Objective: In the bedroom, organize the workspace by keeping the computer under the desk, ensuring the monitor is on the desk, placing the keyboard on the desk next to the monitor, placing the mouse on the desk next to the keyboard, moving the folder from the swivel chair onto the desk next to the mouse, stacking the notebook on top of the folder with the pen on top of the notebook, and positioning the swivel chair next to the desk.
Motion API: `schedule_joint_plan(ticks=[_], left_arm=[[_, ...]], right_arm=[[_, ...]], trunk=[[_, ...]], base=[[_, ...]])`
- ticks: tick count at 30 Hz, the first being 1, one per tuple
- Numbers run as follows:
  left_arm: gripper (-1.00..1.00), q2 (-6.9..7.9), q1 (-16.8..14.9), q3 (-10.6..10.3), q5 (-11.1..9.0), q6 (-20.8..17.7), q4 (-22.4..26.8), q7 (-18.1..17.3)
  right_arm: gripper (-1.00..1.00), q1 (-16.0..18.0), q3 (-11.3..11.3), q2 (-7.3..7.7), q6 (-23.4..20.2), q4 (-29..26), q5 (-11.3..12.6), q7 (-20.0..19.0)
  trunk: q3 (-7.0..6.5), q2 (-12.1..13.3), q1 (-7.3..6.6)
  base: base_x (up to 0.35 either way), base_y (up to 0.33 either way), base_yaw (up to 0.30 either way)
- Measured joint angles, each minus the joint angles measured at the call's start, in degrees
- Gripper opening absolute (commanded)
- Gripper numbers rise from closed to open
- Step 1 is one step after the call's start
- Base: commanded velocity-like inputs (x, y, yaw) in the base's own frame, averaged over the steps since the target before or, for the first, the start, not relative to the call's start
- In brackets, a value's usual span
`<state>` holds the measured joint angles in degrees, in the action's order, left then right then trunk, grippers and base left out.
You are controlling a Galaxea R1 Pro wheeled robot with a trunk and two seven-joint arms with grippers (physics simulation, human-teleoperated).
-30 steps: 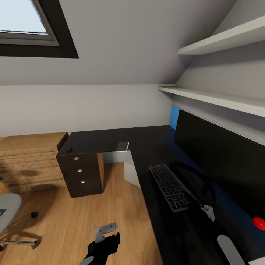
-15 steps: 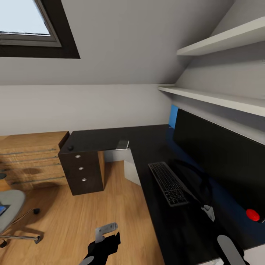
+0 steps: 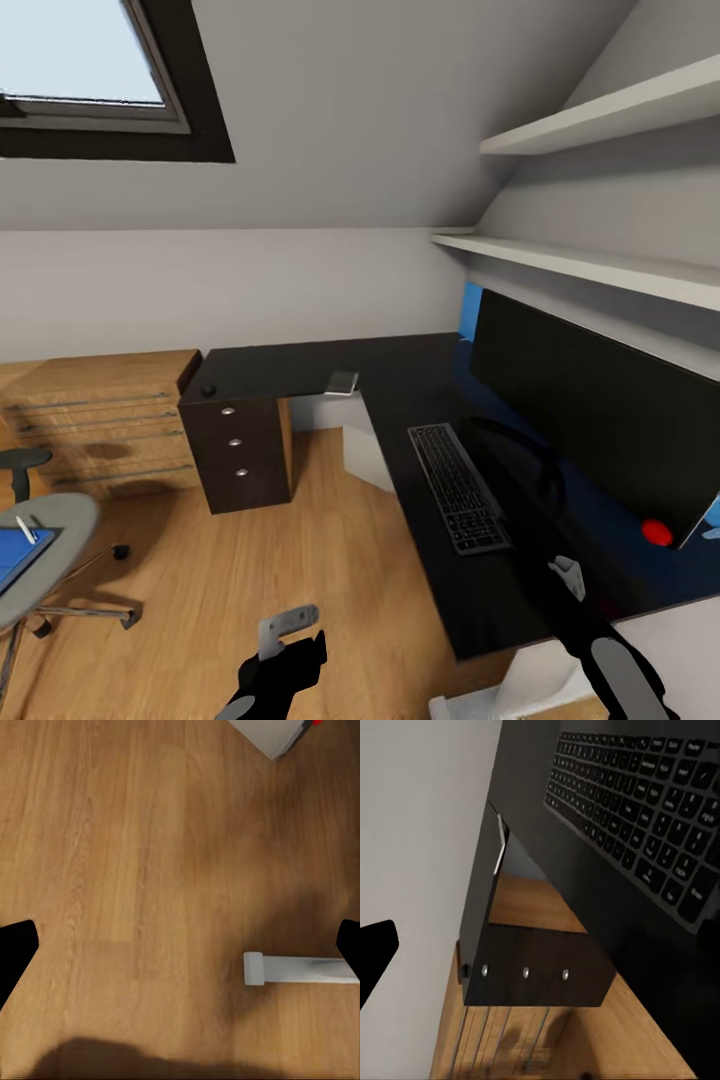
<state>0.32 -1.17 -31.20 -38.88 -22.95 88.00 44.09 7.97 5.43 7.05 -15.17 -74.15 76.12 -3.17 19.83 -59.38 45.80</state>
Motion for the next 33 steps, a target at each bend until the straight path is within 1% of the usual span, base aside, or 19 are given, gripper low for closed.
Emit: schedule_joint_plan(ticks=[5, 11, 14, 18, 19, 21, 23, 24, 28, 33], left_arm=[[1.0, 0.0, 0.0, 0.02, 0.03, 0.0, 0.0, -0.03], [1.0, 0.03, 0.0, 0.18, 0.02, -0.01, -0.02, -0.04], [1.0, 0.03, 0.0, 0.18, 0.05, -0.01, -0.01, -0.03], [1.0, 0.05, 0.0, 0.19, 0.05, -0.01, -0.02, -0.03], [1.0, 0.06, 0.0, 0.2, 0.06, -0.01, -0.02, -0.04], [1.0, 0.05, 0.0, 0.2, 0.06, -0.01, -0.01, -0.03], [1.0, 0.05, 0.0, 0.22, 0.04, -0.01, -0.02, -0.04], [1.0, 0.06, 0.0, 0.24, 0.02, -0.01, -0.02, -0.04], [1.0, 0.08, 0.0, 0.34, -0.01, -0.01, -0.02, -0.04], [1.0, 0.06, 0.0, 0.52, -0.22, -0.1, -0.6, 0.02]], right_arm=[[1.0, 0.0, 0.0, 0.0, 0.03, -0.24, -0.05, -0.04], [1.0, -0.14, 0.0, 0.01, 0.09, -4.72, -0.11, -0.01], [1.0, -0.17, -0.16, 0.0, 0.12, -5.64, -0.25, 0.04], [1.0, -0.18, -1.83, -0.03, 0.16, -5.92, -0.37, 0.1], [1.0, -0.18, -3.06, -0.02, 0.23, -6.16, -0.45, 0.19], [1.0, -0.18, -4.42, -0.01, 0.28, -6.5, -0.57, 0.32], [1.0, -0.18, -6.49, 0.0, 0.1, -7.03, -0.72, 0.43], [1.0, -0.18, -7.13, -0.01, 0.07, -7.22, -0.69, 0.46], [1.0, -0.18, -8.44, -0.11, -0.1, -9.17, -0.39, 0.66], [1.0, -0.18, -8.53, -0.09, -0.08, -9.28, -0.51, 0.48]], trunk=[[0.0, 0.0, -0.01], [0.0, -0.01, -0.02], [0.0, 0.0, -0.03], [0.0, 0.0, -0.03], [0.0, 0.0, -0.03], [0.0, 0.0, -0.03], [0.0, 0.0, -0.03], [0.0, 0.0, -0.03], [0.0, 0.0, -0.03], [0.0, -0.01, -0.03]], base=[[-0.155, 0.289, 0.0], [-0.018, 0.323, 0.0], [-0.001, 0.327, 0.0], [0.0, 0.327, 0.0], [0.0, 0.328, 0.0], [0.0, 0.328, 0.0], [0.0, 0.328, 0.0], [0.0, 0.329, 0.0], [0.0, 0.329, 0.0], [0.045, 0.316, 0.0]])
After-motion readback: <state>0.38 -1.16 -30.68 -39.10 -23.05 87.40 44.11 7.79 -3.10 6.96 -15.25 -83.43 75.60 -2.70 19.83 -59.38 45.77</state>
